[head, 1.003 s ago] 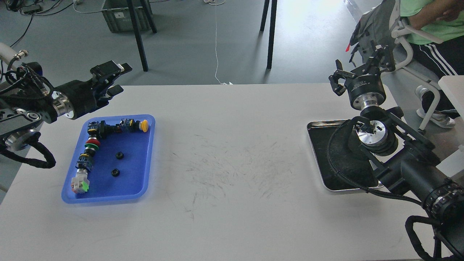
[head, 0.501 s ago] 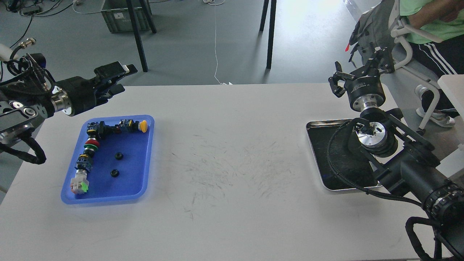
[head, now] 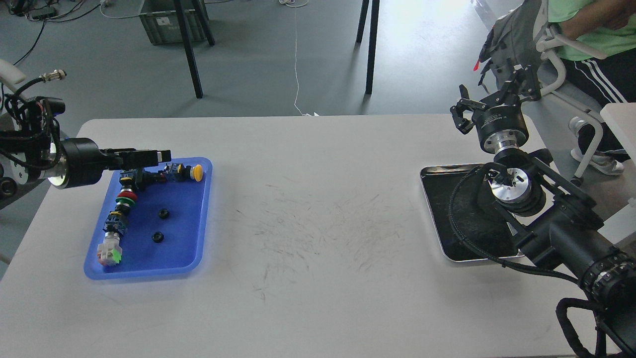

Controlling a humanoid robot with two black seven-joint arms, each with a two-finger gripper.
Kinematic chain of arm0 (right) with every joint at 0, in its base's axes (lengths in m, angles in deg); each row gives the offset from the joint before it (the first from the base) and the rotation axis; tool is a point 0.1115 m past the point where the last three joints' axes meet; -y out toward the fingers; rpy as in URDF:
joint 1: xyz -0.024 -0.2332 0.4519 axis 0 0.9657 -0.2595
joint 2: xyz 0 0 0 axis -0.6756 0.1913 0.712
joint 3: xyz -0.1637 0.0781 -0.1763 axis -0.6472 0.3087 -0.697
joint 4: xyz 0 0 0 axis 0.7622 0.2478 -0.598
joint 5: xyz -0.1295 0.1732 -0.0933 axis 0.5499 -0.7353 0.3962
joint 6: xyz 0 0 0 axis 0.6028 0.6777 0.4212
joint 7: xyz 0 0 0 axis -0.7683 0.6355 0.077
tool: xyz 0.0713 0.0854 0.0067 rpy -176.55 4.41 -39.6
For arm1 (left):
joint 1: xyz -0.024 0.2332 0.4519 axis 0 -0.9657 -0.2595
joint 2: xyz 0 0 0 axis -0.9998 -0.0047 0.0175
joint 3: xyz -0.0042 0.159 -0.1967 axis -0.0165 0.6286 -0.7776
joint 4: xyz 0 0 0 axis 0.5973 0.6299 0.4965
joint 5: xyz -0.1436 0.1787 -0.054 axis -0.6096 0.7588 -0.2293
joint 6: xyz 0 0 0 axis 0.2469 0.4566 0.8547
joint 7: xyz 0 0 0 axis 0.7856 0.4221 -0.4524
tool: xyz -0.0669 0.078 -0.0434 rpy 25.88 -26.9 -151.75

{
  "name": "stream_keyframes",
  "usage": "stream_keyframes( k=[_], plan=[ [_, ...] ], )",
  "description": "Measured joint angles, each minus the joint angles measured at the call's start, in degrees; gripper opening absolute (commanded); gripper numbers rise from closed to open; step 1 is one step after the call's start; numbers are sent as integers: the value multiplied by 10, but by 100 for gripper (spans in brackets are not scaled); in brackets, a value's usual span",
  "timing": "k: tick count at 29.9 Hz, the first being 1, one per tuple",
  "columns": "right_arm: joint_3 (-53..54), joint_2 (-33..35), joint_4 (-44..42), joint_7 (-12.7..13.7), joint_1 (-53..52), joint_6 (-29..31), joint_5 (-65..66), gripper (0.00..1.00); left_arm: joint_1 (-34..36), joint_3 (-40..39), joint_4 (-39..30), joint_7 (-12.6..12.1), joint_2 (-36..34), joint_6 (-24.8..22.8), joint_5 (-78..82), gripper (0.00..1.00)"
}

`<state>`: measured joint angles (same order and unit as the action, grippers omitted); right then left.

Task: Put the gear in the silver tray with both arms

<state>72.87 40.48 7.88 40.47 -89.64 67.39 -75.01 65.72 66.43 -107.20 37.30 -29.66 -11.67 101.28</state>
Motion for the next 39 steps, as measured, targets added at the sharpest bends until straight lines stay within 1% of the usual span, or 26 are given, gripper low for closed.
stream_keyframes(
  k=[7, 10, 12, 17, 20, 23, 27, 28, 32, 39],
  plan=[
    [-1, 1, 1, 0, 1, 0, 2, 99, -6, -4, -1, 0, 3, 16, 82, 95],
    [-1, 2, 1, 0, 2, 0, 2, 99, -9, -3, 2, 0, 6, 20, 110, 90],
    [-1, 3, 1, 0, 2, 0, 2, 99, -10, -2, 1, 0, 7, 26, 135, 89],
    [-2, 3, 1, 0, 2, 0, 3, 99, -31, -1, 3, 0, 8, 76, 185, 87],
    [-2, 3, 0, 0, 2, 0, 3, 99, -56, 0, 4, 0, 19, 92, 205, 87],
    [-2, 3, -1, 0, 2, 0, 3, 99, -70, 0, 4, 0, 33, 98, 221, 86],
    [-2, 3, -3, 0, 2, 0, 3, 99, -83, 0, 5, 0, 39, 105, 232, 76],
    [-2, 3, -4, 0, 2, 0, 3, 99, -85, 0, 6, 0, 39, 106, 233, 76],
    [-2, 2, -5, 0, 2, 0, 3, 99, -90, 1, 8, 0, 43, 109, 236, 76],
    [-2, 2, -5, 0, 2, 0, 3, 99, -104, 1, 47, 0, 75, 119, 252, 75]
  ],
)
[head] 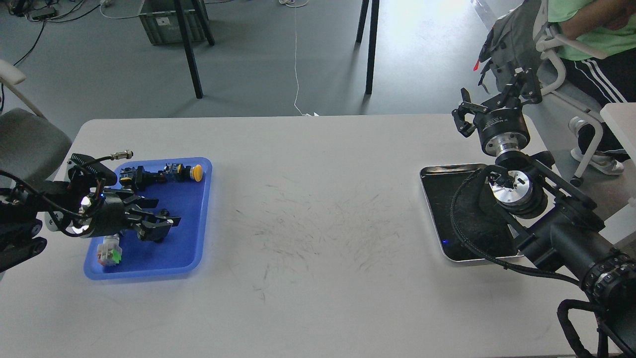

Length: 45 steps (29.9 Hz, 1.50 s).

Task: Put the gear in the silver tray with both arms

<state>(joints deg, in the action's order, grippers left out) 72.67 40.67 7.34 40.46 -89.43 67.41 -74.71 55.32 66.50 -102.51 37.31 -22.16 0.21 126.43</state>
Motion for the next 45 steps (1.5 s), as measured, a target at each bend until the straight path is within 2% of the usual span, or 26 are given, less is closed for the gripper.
stream_keyframes(
  k=[5, 10, 26, 28, 45],
  plan=[
    [0, 2, 1, 0, 0, 0, 0, 99, -2, -2, 27, 0, 17, 4, 0, 75],
    [0, 3, 2, 0, 0, 0, 0, 99, -13, -4, 34, 0, 24, 8, -2, 69],
    [0, 3, 3, 0, 1, 0, 0, 99, -40, -4, 90, 0, 50, 42, -6, 61],
    [0, 3, 3, 0, 1, 0, 0, 99, -43, -6, 92, 0, 50, 45, -6, 57],
    [-1, 3, 3, 0, 4, 0, 1, 99, -48, -2, 105, 0, 56, 77, -3, 38]
  ],
)
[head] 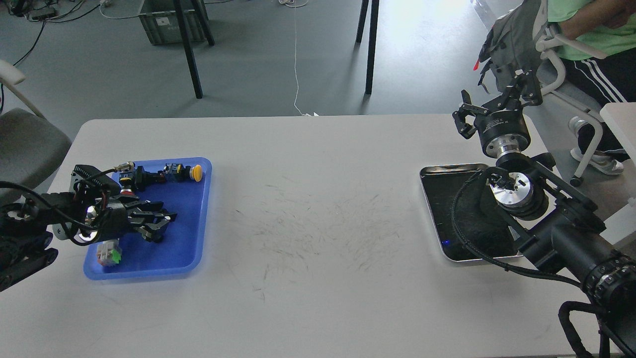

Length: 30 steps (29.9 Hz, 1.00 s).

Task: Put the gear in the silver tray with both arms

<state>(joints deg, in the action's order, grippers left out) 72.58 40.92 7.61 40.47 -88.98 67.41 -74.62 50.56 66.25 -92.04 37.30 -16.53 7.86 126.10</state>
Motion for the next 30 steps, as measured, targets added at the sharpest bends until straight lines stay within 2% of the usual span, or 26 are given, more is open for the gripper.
stream_keyframes(
  k=[16, 30],
  plan=[
    [0, 0, 0, 0, 3, 0, 0, 99, -3, -1, 4, 0, -6, 14, -1, 26],
    [-11, 0, 0, 0, 4, 0, 0, 99, -29, -4, -5, 0, -13, 29, -6, 23]
  ],
)
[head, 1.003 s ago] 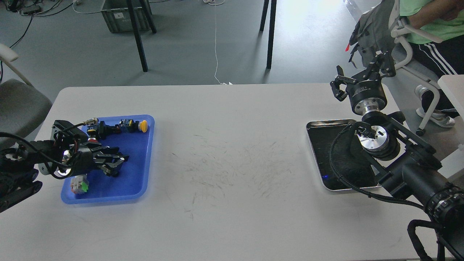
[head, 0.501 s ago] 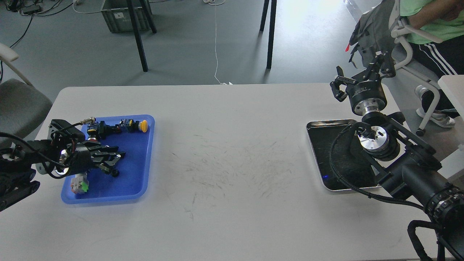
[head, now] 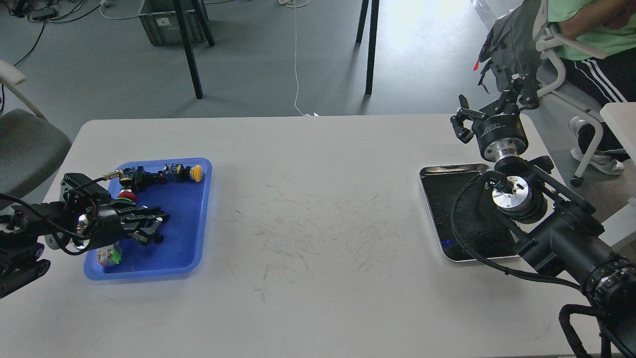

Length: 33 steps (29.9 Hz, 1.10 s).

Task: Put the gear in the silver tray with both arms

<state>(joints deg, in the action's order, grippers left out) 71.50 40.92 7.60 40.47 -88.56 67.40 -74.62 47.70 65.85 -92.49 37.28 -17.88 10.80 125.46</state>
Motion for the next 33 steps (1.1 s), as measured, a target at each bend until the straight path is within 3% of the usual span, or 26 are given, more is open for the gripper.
stream_keyframes(
  k=[8, 19, 33],
  plan=[
    [-1, 0, 0, 0, -1, 0, 0, 99, 17, -16, -29, 0, -25, 1, -26, 21],
    [-1, 1, 0, 0, -4, -2, 0, 99, 121, -19, -128, 0, -25, -23, -30, 21],
    [-6, 3, -1, 0, -14, -8, 6, 99, 183, -9, -97, 0, 210, -56, -22, 21]
  ],
)
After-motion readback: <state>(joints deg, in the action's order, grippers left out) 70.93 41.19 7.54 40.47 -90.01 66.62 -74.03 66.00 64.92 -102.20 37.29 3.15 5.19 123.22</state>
